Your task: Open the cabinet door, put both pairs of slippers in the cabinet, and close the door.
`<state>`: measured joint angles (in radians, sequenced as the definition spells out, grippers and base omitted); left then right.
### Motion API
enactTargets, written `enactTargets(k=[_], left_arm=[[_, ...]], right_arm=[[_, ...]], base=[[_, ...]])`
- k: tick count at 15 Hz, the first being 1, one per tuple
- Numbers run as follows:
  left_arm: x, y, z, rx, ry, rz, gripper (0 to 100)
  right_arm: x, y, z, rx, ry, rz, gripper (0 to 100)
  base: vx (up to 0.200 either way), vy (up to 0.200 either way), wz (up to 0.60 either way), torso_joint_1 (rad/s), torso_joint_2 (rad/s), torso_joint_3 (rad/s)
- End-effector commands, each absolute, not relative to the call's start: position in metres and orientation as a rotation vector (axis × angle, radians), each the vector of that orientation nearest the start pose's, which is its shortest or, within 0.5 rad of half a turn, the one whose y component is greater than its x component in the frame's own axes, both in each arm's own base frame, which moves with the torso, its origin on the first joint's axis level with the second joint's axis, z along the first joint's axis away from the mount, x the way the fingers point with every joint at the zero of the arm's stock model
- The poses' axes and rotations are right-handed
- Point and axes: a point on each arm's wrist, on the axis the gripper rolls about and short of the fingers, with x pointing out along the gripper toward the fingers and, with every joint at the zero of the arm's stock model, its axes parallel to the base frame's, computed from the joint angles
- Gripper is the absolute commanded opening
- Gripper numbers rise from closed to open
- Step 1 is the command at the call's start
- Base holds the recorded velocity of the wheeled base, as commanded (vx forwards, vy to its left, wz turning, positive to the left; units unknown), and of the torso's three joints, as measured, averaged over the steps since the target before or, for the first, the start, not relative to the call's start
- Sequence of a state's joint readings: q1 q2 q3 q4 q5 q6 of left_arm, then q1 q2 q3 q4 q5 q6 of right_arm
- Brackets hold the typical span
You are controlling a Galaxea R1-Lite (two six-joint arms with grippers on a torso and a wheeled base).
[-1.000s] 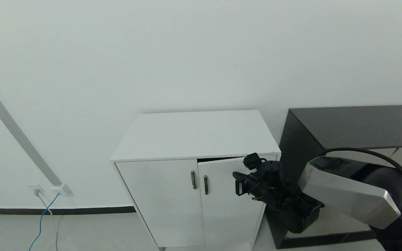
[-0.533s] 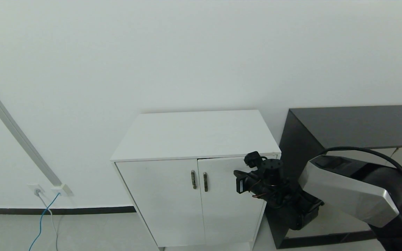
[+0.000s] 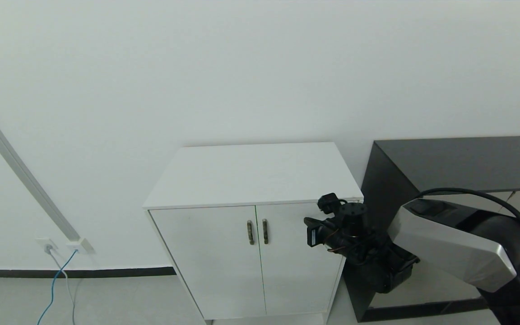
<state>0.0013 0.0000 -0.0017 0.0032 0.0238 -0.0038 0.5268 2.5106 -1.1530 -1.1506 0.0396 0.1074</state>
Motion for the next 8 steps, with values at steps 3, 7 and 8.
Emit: enactTargets(k=[3,7,8], left_arm=[[-0.023,0.001,0.076,-0.005,0.003,0.026,0],[-0.023,0.001,0.076,-0.005,0.001,0.026,0],[-0.023,0.001,0.076,-0.006,0.003,0.026,0]], right_arm=[[0.385,0.228,0.002,0.051,0.241,0.559,0],[0.368,0.222,0.010,0.049,0.236,0.561,0],[0.363,0.218,0.014,0.048,0.239,0.560,0]], base=[[0.000,0.000,0.00,0.000,0.00,0.000],[0.000,0.000,0.00,0.000,0.00,0.000],[0.000,0.000,0.00,0.000,0.00,0.000]])
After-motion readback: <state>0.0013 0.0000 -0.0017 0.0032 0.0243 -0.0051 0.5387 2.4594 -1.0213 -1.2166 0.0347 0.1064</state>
